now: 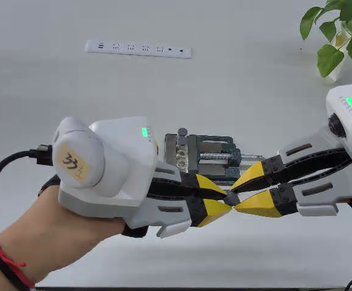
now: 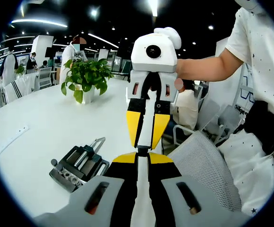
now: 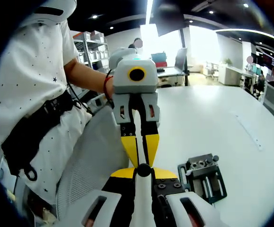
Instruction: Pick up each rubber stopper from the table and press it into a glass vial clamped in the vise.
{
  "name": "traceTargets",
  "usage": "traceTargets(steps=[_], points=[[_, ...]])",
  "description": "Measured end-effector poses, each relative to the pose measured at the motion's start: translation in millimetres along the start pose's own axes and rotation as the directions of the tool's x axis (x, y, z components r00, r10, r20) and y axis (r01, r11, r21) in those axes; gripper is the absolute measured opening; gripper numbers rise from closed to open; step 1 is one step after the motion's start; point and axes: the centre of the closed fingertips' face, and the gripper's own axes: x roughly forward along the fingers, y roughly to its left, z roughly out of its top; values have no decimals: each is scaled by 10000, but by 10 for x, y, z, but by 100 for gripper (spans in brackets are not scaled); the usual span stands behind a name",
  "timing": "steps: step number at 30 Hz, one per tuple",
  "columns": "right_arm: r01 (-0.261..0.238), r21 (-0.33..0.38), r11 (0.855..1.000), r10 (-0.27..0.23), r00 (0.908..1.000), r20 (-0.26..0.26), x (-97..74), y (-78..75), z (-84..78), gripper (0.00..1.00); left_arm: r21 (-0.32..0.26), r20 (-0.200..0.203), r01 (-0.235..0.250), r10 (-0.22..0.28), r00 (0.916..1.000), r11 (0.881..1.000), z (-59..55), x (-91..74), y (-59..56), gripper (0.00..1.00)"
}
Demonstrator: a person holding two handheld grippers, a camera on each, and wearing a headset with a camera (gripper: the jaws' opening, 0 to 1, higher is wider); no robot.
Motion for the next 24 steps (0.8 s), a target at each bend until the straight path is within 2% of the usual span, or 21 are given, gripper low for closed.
traceTargets(steps=[13, 20, 24], points=[[-76, -165, 9998, 75, 9999, -108, 12, 23, 25, 7, -421, 1, 201, -201, 9998, 9989, -6, -27, -7, 4], [-6, -424, 9991, -5, 9996, -266, 28, 20, 10, 6, -545, -215, 149, -161, 9996, 9984, -19, -14, -1, 4], [-44, -292, 9996, 37, 9997, -229, 25, 0, -3, 5, -620, -302, 168, -187, 9994, 9979, -25, -16, 5, 4]])
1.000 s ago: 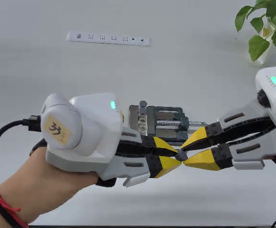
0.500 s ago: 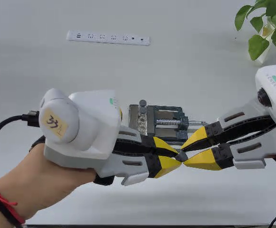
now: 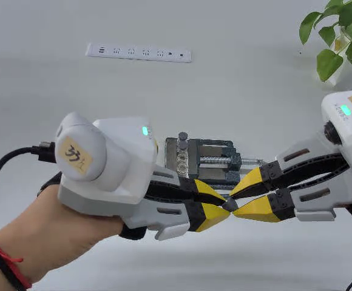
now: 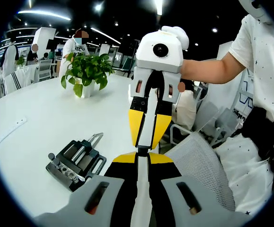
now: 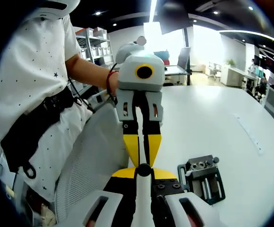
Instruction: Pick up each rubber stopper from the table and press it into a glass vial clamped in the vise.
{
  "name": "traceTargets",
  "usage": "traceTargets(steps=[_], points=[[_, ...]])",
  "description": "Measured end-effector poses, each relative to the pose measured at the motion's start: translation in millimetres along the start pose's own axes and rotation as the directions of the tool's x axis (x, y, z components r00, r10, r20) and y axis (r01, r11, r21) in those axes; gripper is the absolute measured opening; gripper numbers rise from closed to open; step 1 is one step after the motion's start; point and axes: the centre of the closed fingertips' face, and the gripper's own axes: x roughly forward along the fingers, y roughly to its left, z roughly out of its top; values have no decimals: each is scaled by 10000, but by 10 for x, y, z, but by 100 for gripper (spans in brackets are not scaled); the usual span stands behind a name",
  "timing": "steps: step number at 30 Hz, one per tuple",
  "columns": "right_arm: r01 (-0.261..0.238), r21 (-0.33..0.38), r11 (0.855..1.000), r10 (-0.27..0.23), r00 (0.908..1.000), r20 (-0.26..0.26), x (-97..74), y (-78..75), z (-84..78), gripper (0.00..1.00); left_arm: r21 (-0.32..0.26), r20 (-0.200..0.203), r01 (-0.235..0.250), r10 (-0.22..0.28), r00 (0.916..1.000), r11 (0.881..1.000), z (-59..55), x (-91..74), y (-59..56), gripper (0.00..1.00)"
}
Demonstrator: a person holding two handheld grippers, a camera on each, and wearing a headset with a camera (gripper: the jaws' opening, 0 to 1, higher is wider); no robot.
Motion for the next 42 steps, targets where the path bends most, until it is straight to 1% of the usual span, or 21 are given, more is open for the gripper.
traceTargets(steps=[2, 8, 18, 26, 31, 36, 42], points=[[-15, 28, 10000, 15, 10000, -4, 3, 3, 4, 5, -37, -20, 14, -14, 10000, 10000, -2, -1, 1, 4], [-70, -176, 9998, 67, 9998, -175, 28, 9, 0, 4, -101, -110, 107, -108, 9999, 9999, -33, -19, 3, 4], [-54, -379, 9993, 41, 9995, -328, 58, -20, 0, 4, -185, -18, 185, -186, 9998, 9997, -60, -63, 14, 4], [43, -301, 9995, -55, 9992, -401, 106, -30, 41, 4, -241, 171, 65, -60, 9998, 9997, -69, -85, 42, 4], [58, -233, 9997, -70, 9988, -486, 135, -64, 41, 4, -128, 254, -47, 50, 9997, 9999, -95, -106, 79, 5], [79, -129, 9999, -86, 9984, -557, 158, -114, 55, 4, -164, 372, -29, 35, 9993, 9999, -101, -109, 69, 10], [125, -48, 9999, -128, 9980, -624, 163, -170, 67, 5, -189, 491, -120, 129, 9987, 9998, -123, -145, 103, 13]])
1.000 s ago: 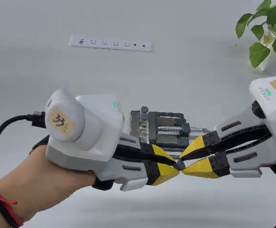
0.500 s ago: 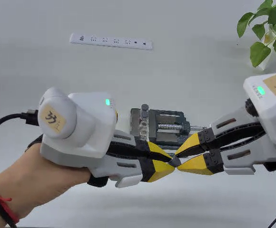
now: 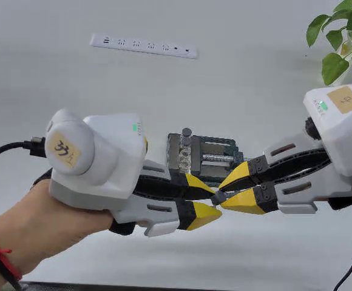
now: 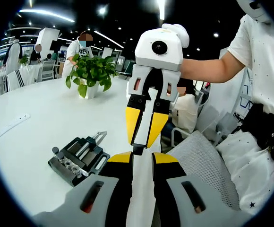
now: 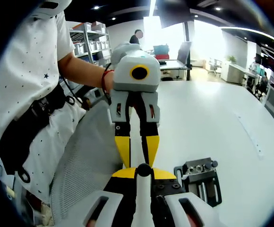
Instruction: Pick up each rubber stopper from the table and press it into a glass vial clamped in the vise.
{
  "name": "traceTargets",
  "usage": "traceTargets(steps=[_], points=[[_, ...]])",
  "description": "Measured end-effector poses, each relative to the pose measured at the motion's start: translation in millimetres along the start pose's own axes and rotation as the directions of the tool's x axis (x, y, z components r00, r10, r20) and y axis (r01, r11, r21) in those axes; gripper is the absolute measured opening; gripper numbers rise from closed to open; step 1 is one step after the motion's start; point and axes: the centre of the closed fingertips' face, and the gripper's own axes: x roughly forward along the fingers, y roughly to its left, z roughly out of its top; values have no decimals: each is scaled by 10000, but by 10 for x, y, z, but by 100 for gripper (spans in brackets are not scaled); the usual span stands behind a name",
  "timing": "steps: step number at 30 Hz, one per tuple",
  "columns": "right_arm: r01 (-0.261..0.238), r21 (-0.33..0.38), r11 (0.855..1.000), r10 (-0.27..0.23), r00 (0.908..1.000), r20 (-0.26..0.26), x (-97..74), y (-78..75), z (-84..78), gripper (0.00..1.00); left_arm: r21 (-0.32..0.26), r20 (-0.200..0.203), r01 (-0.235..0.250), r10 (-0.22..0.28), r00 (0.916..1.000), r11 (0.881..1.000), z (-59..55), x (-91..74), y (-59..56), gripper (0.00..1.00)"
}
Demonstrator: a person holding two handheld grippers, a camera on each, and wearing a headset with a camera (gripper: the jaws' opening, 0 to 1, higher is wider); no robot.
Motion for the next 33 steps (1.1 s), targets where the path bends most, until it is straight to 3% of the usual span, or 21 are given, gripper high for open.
traceTargets(steps=[5, 11, 20, 27, 30, 33], points=[[299, 96, 9995, -299, 9996, -15, -39, -106, 40, 5, -24, 30, -211, 211, 9998, 9998, -61, -69, 67, 16], [722, 304, 9969, -717, 9973, -160, -24, -262, 89, 5, 30, 110, -792, 792, 9968, 9969, -136, -191, 224, 24], [1169, 275, 9928, -1150, 9915, -614, 54, -534, 160, 5, 268, 143, -1716, 1713, 9851, 9848, -253, -419, 503, 38], [1375, 225, 9902, -1338, 9836, -1209, 154, -754, 163, 6, 450, 210, -2150, 2142, 9766, 9756, -345, -559, 670, 49], [1553, 260, 9875, -1497, 9771, -1512, 196, -872, 138, 6, 755, 87, -2337, 2338, 9723, 9694, -406, -591, 721, 58], [1708, 292, 9849, -1621, 9678, -1926, 241, -968, 100, 6, 794, 207, -2402, 2393, 9707, 9675, -435, -611, 749, 66]])
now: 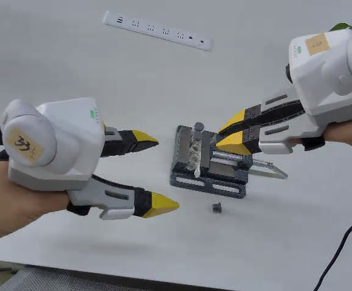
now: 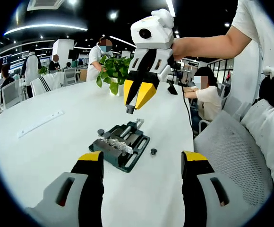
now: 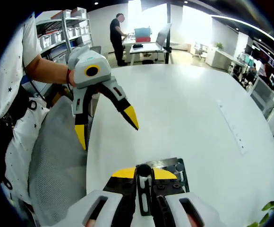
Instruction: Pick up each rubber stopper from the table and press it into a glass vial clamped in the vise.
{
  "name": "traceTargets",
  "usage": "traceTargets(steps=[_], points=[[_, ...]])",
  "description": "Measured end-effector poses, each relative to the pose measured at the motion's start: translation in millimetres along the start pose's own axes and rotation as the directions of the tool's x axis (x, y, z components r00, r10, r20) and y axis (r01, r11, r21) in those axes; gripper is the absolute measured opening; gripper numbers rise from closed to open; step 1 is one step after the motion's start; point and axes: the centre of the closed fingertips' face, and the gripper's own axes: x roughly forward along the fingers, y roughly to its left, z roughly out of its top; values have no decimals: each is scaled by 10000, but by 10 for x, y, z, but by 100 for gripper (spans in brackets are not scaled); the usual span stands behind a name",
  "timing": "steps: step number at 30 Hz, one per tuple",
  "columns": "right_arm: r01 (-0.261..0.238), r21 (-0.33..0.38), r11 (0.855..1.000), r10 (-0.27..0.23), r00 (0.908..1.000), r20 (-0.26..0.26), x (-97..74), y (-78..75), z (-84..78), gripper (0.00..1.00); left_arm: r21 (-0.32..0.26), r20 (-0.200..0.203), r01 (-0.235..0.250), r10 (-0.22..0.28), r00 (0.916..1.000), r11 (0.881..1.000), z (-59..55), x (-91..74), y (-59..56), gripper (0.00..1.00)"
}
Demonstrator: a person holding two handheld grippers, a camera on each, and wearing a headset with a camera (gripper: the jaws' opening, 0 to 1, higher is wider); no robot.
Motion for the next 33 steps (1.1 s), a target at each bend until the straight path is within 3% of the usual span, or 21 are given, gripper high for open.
traceTargets(steps=[11, 15, 22, 26, 33], points=[[138, 142, 9998, -123, 9948, -1009, 253, -202, -76, 6, 0, 375, 20, -20, 9993, 10000, -70, 29, 35, 91], [133, 176, 9998, -106, 9896, -1437, 352, -240, -136, 6, -10, 709, 179, -178, 9973, 9998, -61, 36, 23, 98], [61, 147, 9999, -29, 9774, -2112, 514, -281, -242, 6, 18, 692, 372, -372, 9969, 9993, -135, 49, -16, 99], [24, 47, 10000, -11, 9674, -2533, 602, -324, -324, 6, -88, 890, 343, -334, 9955, 9994, -123, 40, -16, 99], [-56, 57, 10000, 70, 9602, -2794, 670, -340, -390, 6, -154, 1061, 289, -271, 9940, 9995, -120, 20, 2, 99]])
